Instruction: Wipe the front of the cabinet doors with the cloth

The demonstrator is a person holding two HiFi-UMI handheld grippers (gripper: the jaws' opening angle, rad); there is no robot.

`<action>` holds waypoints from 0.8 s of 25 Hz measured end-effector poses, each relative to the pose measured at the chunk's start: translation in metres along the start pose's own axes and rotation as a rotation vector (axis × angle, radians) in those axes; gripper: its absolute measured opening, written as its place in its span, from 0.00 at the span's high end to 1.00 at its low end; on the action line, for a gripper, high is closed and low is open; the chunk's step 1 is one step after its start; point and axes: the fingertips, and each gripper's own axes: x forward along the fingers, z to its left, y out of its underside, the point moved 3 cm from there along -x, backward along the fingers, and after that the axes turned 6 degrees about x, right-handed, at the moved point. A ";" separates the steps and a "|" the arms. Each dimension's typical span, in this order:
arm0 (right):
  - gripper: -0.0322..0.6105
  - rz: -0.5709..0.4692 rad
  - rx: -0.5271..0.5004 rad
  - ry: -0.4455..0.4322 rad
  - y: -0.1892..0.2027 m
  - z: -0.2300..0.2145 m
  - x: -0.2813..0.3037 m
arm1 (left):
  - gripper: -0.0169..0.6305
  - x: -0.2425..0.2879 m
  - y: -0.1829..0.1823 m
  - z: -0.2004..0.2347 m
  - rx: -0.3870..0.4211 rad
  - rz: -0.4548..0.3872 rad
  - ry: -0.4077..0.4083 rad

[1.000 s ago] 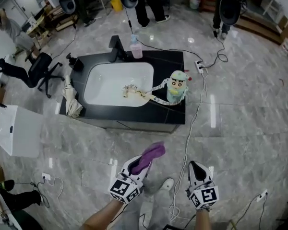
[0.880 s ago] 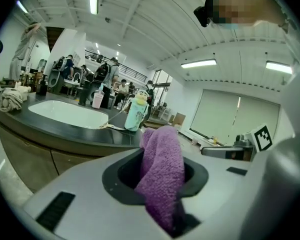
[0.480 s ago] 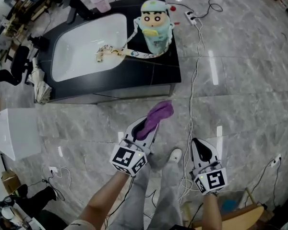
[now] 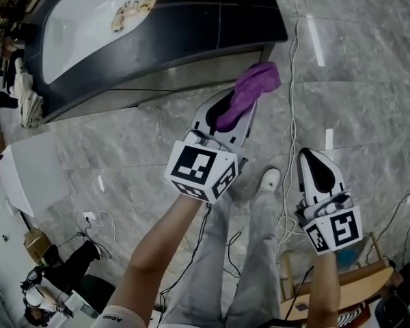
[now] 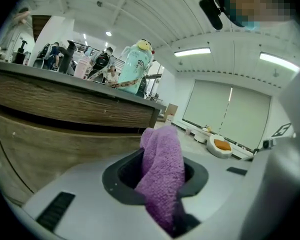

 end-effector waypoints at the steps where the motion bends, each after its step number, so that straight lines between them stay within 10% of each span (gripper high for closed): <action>1: 0.91 0.003 0.001 -0.002 0.001 -0.002 -0.004 | 0.82 0.007 0.001 -0.005 0.012 0.008 0.001; 11: 0.91 0.043 -0.009 0.009 0.015 -0.015 -0.030 | 0.82 0.039 0.005 -0.014 0.016 0.075 -0.037; 20: 0.91 0.090 -0.024 -0.013 0.025 0.044 0.042 | 0.82 -0.018 0.013 0.108 -0.040 0.086 -0.139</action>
